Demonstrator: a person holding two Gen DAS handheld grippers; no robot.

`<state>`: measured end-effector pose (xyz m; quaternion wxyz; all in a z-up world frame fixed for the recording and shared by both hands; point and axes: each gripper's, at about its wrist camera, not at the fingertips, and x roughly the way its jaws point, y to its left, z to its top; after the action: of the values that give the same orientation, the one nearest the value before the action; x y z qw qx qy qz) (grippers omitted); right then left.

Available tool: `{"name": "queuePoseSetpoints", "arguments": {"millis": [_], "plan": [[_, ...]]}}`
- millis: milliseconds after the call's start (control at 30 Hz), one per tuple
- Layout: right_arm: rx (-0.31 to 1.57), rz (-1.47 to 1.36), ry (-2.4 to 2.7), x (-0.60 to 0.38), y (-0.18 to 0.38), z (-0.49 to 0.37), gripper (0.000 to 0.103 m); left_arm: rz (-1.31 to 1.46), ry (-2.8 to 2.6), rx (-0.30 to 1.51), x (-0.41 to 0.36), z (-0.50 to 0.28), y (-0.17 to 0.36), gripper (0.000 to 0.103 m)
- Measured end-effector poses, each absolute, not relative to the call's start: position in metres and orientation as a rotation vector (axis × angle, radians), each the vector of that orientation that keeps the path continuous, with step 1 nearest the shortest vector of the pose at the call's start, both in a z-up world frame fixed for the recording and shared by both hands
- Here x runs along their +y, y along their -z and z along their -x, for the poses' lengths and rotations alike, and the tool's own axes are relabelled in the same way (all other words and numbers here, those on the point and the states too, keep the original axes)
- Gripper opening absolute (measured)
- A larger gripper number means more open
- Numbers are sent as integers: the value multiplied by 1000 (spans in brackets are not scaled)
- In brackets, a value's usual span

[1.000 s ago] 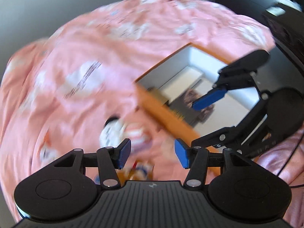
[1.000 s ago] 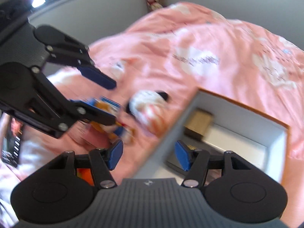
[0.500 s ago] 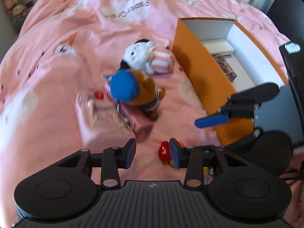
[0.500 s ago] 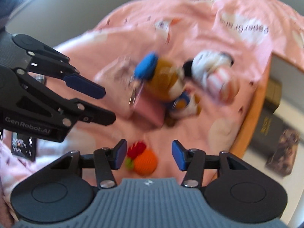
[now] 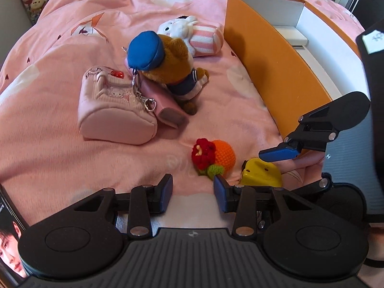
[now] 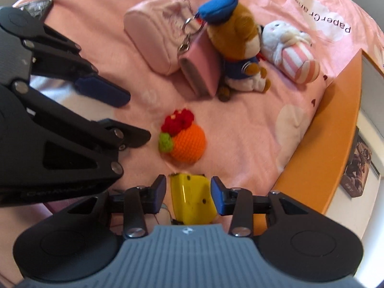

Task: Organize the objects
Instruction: 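Grasp the yellow tape measure with the right tool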

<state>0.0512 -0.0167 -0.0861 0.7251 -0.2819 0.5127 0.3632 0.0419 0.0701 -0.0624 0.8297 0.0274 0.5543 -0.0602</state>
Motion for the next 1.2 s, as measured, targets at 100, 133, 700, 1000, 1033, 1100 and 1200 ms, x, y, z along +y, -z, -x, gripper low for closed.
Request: {"name": "queuePoseSetpoints", "arguments": {"millis": [100,133,700,1000,1033,1100,1200], "plan": [[1125,664,-784,-15,95,-50,43,-45,127,1181,75,-39,65,47],[1133,663,-786,-15,98,-51,43,-38,127,1183,76,-39,66,47],[1054,585,-767,-36,80,-58,0,41,153,1152,89,-36,64,47],[1131,640,-827,-30,90,-52,33,-111,128,1166,68,-31,72,47],[1135,651,-827,-28,92,-52,36,-121,128,1167,67,-31,72,47],[1145,664,-823,-27,96,-53,37,-134,128,1170,67,-30,74,47],[1147,708,-807,-23,106,-53,48,-147,127,1171,65,-29,76,47]]}}
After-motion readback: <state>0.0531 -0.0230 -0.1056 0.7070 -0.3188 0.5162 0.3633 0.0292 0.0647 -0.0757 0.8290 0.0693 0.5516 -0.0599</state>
